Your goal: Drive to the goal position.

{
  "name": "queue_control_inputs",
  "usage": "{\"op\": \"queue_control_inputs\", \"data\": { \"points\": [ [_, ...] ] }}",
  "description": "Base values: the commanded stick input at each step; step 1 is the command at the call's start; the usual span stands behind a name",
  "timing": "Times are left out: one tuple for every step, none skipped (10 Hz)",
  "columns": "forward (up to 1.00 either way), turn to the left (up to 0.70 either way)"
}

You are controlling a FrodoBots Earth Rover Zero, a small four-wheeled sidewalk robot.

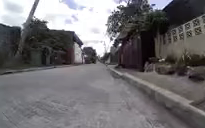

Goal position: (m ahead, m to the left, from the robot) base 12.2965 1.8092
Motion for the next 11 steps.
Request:
{"op": "queue_control_inputs", "data": {
  "points": [
    [1.00,0.00],
    [1.00,0.00],
    [1.00,0.00],
    [1.00,0.00],
    [1.00,0.00],
    [1.00,0.00],
    [1.00,0.00],
    [1.00,0.00],
    [1.00,0.00],
    [1.00,0.00],
    [1.00,0.00]
  ]
}}
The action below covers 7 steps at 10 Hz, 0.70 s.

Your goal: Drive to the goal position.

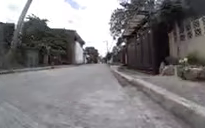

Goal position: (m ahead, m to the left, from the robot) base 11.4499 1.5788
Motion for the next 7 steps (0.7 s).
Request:
{"op": "queue_control_inputs", "data": {
  "points": [
    [1.00,0.00],
    [1.00,0.00],
    [1.00,0.00],
    [1.00,0.00],
    [1.00,0.00],
    [1.00,0.00],
    [1.00,0.00]
  ]
}}
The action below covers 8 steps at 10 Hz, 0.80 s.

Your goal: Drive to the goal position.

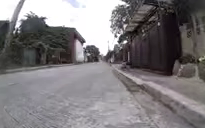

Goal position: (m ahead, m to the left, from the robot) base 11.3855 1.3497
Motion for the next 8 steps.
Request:
{"op": "queue_control_inputs", "data": {
  "points": [
    [1.00,0.00],
    [1.00,0.00],
    [1.00,0.00],
    [1.00,0.00],
    [1.00,0.00],
    [1.00,0.00],
    [1.00,0.00],
    [1.00,0.00]
  ]
}}
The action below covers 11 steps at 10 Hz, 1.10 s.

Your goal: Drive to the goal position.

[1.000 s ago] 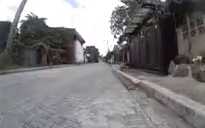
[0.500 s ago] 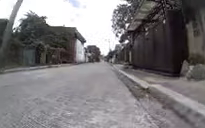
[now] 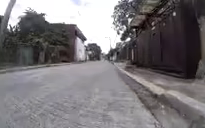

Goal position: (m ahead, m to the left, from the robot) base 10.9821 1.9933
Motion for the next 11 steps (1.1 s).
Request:
{"op": "queue_control_inputs", "data": {
  "points": [
    [1.00,0.00],
    [1.00,0.00],
    [1.00,0.00],
    [1.00,0.00],
    [1.00,0.00],
    [1.00,0.00],
    [1.00,0.00],
    [1.00,0.00],
    [1.00,0.00],
    [1.00,0.00],
    [1.00,0.00]
  ]
}}
